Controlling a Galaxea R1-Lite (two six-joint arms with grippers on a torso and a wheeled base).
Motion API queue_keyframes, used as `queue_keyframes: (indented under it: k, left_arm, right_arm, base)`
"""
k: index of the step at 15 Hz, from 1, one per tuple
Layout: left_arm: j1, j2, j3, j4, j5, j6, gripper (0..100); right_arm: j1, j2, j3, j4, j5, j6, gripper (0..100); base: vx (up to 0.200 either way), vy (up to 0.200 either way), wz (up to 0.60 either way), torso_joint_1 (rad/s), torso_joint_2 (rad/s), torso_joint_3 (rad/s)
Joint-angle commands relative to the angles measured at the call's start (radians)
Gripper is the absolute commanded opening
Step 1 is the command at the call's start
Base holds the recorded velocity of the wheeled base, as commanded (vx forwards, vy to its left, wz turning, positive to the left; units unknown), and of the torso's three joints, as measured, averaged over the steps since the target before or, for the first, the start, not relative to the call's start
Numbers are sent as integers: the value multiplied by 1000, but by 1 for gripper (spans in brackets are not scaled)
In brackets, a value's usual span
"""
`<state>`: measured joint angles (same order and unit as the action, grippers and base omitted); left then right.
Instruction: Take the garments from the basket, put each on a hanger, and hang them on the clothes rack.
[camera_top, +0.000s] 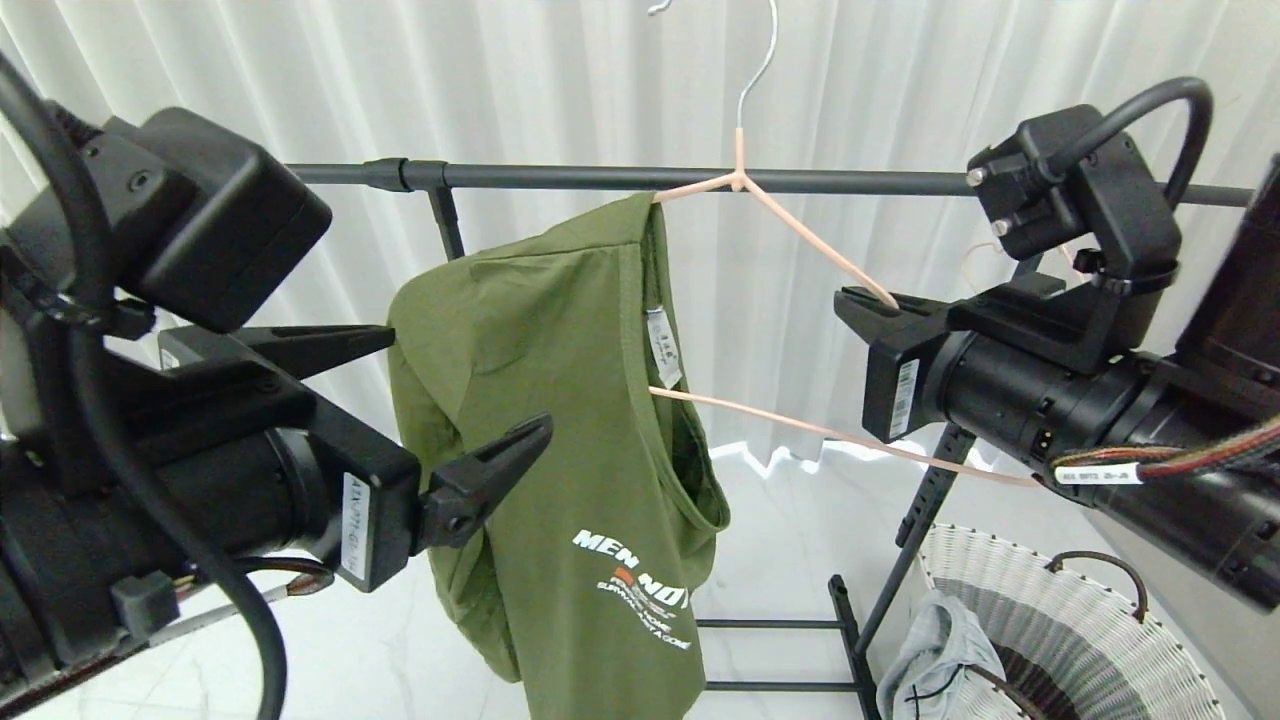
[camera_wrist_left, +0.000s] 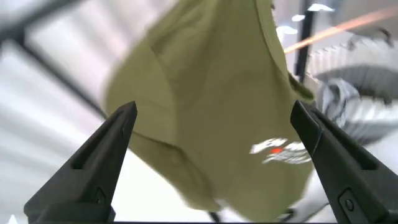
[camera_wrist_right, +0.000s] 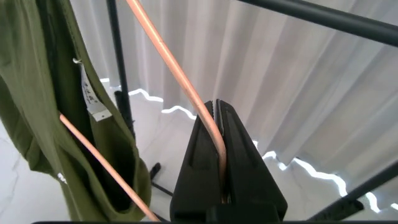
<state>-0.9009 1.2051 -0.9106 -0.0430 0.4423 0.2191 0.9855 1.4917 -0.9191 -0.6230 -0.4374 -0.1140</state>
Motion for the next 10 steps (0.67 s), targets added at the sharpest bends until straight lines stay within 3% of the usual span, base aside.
queue_keyframes:
  k: [1,3,5,7,10]
  left_arm:
    - [119,-65,-5,-2,-159,121,100]
    - [266,-58,-33,-3,-392,298,100]
    - [341,-2,-83,-2,-579,375,100]
    - [336,68,-126,-3,-614,390,100]
    - [319,133,-134,-3,-619,483,100]
  right_arm:
    - [-19,-62,48,0,5,-7,0]
    - [-19,-111,86,0,22,-27,0]
    - [-11,-149,125,2,51,-82,0]
    - [27,-156,138,3,54,-102,0]
    - [61,-139,140,3,52,-108,0]
  base:
    - [0,0,0,0,0,0]
    - [0,0,0,0,0,0]
    - [0,0,0,0,0,0]
    - [0,0,0,0,0,0]
    - [0,0,0,0,0,0]
